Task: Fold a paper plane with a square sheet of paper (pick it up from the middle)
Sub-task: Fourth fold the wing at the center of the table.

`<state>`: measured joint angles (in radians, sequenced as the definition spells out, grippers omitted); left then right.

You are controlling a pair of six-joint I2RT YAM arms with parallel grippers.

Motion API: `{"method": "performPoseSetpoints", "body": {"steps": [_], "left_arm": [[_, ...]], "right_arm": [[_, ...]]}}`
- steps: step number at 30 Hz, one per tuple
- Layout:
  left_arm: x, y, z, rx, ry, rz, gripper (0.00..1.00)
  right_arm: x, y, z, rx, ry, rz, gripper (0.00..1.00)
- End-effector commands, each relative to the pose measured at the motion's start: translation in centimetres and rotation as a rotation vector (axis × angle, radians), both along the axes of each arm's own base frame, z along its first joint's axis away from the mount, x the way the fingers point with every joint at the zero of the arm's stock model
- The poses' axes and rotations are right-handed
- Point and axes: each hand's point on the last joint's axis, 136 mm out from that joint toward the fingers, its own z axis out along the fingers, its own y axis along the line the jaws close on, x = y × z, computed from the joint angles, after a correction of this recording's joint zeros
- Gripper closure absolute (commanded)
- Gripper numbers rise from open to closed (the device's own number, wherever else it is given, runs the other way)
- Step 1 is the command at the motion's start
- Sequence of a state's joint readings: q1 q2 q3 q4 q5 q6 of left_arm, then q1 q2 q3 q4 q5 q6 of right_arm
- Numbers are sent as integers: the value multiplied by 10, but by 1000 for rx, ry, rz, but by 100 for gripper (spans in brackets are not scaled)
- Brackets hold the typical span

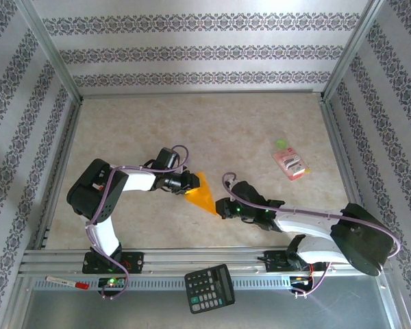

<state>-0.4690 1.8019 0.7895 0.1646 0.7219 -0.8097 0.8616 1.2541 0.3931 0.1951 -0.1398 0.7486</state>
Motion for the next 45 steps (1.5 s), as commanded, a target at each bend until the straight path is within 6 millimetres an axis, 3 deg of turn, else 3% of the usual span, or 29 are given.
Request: {"method": "performPoseSetpoints", "body": {"steps": [1, 8, 27, 38, 39, 45], "left_arm": [[-7, 21, -30, 115, 44, 31, 75], [-6, 21, -27, 114, 39, 29, 75], [-6, 22, -29, 121, 39, 37, 75], [-7, 25, -31, 138, 39, 41, 75], [-6, 25, -31, 139, 36, 42, 75], [-7, 27, -31, 151, 37, 42, 75]], "right_arm": [[4, 13, 5, 13, 0, 35, 90], [7, 17, -12, 6, 58, 26, 93], [-18, 11, -38, -31, 116, 29, 97], [-34, 1, -56, -91, 145, 26, 98], [-42, -9, -66, -119, 163, 24, 98], [-49, -15, -61, -118, 152, 32, 98]]}}
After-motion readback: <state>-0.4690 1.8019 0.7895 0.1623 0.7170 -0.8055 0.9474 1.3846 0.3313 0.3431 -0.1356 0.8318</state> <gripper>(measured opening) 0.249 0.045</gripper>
